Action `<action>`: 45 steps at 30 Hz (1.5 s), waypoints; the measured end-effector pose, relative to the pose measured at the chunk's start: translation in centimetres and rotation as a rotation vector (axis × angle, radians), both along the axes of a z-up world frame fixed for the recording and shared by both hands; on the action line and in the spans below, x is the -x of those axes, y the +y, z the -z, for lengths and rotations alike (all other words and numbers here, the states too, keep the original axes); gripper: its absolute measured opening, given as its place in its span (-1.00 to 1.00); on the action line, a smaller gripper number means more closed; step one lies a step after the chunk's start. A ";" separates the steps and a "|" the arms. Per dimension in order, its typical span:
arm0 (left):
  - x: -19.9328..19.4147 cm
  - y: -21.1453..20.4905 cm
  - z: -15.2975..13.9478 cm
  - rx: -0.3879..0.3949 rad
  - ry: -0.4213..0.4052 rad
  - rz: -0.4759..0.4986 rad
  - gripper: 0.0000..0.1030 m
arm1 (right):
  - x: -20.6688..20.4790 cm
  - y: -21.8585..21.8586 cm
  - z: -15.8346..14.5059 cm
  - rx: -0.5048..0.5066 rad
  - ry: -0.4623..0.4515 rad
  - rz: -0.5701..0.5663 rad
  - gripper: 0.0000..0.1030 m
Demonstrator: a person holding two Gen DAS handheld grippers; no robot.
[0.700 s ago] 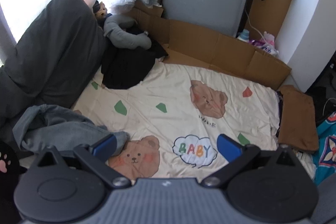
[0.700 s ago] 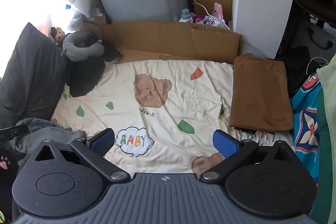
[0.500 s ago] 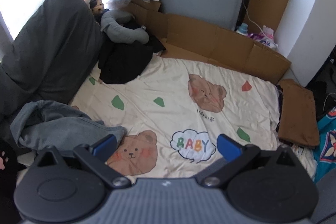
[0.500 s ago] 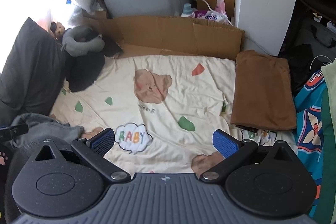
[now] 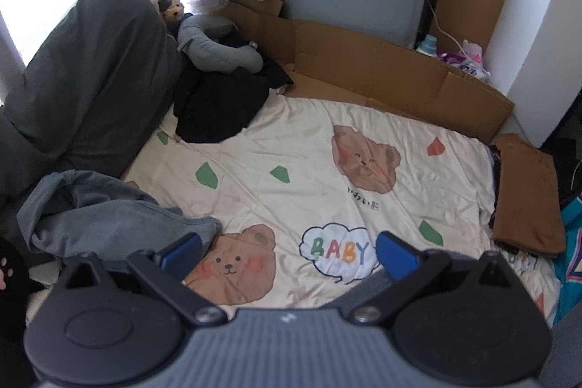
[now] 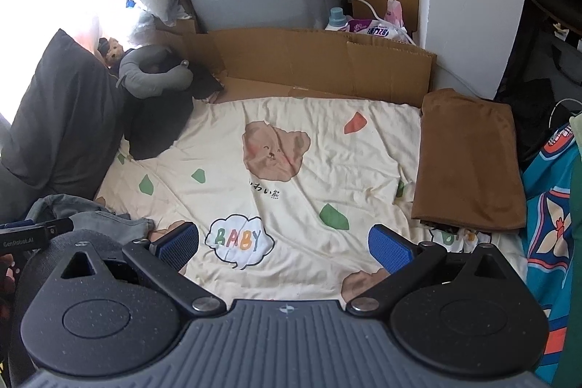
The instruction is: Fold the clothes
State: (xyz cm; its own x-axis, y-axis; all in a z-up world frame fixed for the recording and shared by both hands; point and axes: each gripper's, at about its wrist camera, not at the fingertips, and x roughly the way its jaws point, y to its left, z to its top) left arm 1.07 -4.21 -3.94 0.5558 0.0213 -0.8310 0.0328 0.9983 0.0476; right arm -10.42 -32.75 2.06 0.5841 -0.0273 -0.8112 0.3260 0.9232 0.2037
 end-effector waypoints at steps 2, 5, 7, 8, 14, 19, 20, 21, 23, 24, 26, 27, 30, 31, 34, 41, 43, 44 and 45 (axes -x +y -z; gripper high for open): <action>0.0 0.1 0.2 0.008 -0.002 0.001 0.99 | 0.0 0.2 -0.1 0.011 0.004 0.000 0.99; 0.0 0.2 0.3 0.001 -0.016 -0.004 1.00 | -0.1 0.3 -0.3 0.015 0.007 -0.002 0.99; 0.1 0.1 0.4 -0.009 -0.026 -0.005 1.00 | -0.1 0.1 -0.2 0.008 0.006 0.001 0.99; 0.0 0.0 0.4 -0.011 -0.028 -0.005 1.00 | -0.1 -0.1 -0.1 0.004 0.005 0.004 0.99; -0.5 0.3 1.1 0.007 -0.011 -0.008 1.00 | 0.0 -0.3 0.2 -0.001 0.003 0.009 0.99; -0.6 0.2 1.3 -0.003 -0.014 -0.010 1.00 | -0.2 -0.5 0.5 -0.011 0.005 0.012 0.99; -0.6 0.2 1.3 -0.005 -0.014 -0.010 1.00 | -0.3 -0.5 0.5 -0.011 0.004 0.013 0.99; -0.6 0.2 1.3 -0.007 -0.014 -0.010 1.00 | -0.3 -0.5 0.6 -0.012 0.004 0.013 0.99; -0.7 0.2 1.3 -0.010 -0.014 -0.010 1.00 | -0.4 -0.5 0.6 -0.014 0.003 0.015 0.99; -0.7 0.2 1.3 -0.011 -0.014 -0.010 1.00 | -0.4 -0.5 0.7 -0.014 0.002 0.015 0.99; -0.8 0.3 1.3 -0.012 -0.014 -0.010 1.00 | -0.5 -0.5 0.7 -0.014 0.002 0.016 0.99; -0.8 0.3 1.3 -0.011 -0.014 -0.009 1.00 | -0.5 -0.5 0.7 -0.013 0.002 0.015 0.99; -0.8 0.4 1.3 -0.009 -0.014 -0.007 1.00 | -0.6 -0.6 0.7 -0.011 0.004 0.016 0.99; -0.8 0.4 1.3 -0.008 -0.013 -0.007 1.00 | -0.6 -0.5 0.7 -0.010 0.005 0.016 0.99; -0.9 0.5 1.4 -0.003 -0.010 -0.007 1.00 | -0.6 -0.5 0.6 -0.008 0.003 0.020 0.99; -1.0 0.6 1.3 -0.003 -0.012 0.000 1.00 | -0.5 -0.7 0.6 -0.007 -0.002 0.025 0.99; -0.9 0.6 1.3 -0.005 -0.014 0.004 1.00 | -0.5 -0.6 0.6 -0.008 -0.003 0.025 0.99; -0.9 0.6 1.3 -0.005 -0.014 0.005 1.00 | -0.5 -0.7 0.6 -0.008 -0.003 0.025 0.99; -0.9 0.7 1.4 -0.006 -0.014 0.006 1.00 | -0.5 -0.7 0.6 -0.009 -0.002 0.024 0.99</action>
State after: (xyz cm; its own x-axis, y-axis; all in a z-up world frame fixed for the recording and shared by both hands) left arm 1.93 -3.56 -5.33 0.5675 0.0228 -0.8231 0.0380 0.9978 0.0538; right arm -9.94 -33.43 1.42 0.5851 -0.0340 -0.8102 0.3478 0.9131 0.2129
